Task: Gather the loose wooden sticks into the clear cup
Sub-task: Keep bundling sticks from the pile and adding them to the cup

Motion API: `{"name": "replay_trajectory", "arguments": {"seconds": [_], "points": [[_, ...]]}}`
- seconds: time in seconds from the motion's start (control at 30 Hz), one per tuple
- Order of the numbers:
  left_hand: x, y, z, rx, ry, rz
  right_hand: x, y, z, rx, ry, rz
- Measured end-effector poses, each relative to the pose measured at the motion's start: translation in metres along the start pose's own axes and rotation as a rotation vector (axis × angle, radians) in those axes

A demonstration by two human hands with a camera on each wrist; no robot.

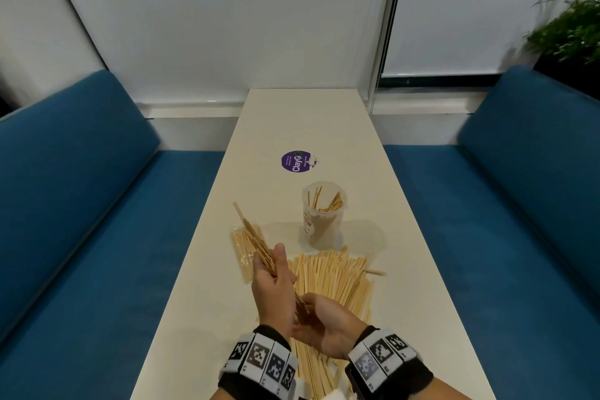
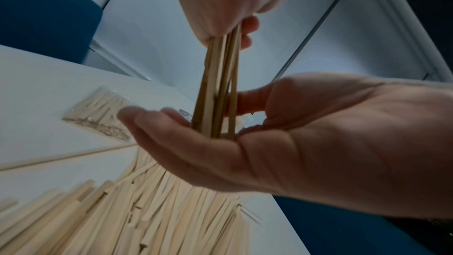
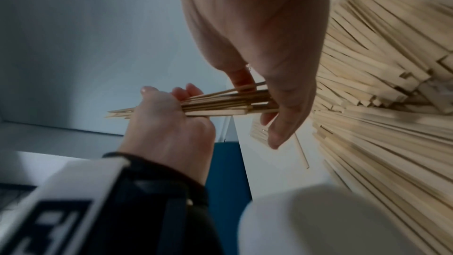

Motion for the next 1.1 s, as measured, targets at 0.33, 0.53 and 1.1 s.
{"name": "replay_trajectory", "arguments": {"seconds": [0.33,0.53,1.1], "points": [[0.009,-0.001,0.000,0.024,-0.053,0.094,0.000,0.011,-0.002,-0.004,-0.047,-0.138],[0.008,-0.005,0.002,-0.031,-0.134,0.029,-0.009,-0.004,0.003,-0.107,0.055,-0.136],[-0.013,-0.023,0.018,-0.398,-0.052,-0.121,-0.140,-0.055,0.147,0.306,1.293,1.149]]}}
Point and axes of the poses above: each hand's wrist, its own z-axis away from the middle knuckle, its own y-axis out of the back of the hand, x = y × z, the point moved 9 cm from there along -z, towards the middle knuckle, and after that the axes turned 6 degrees about -y, right-handed, at the moved point
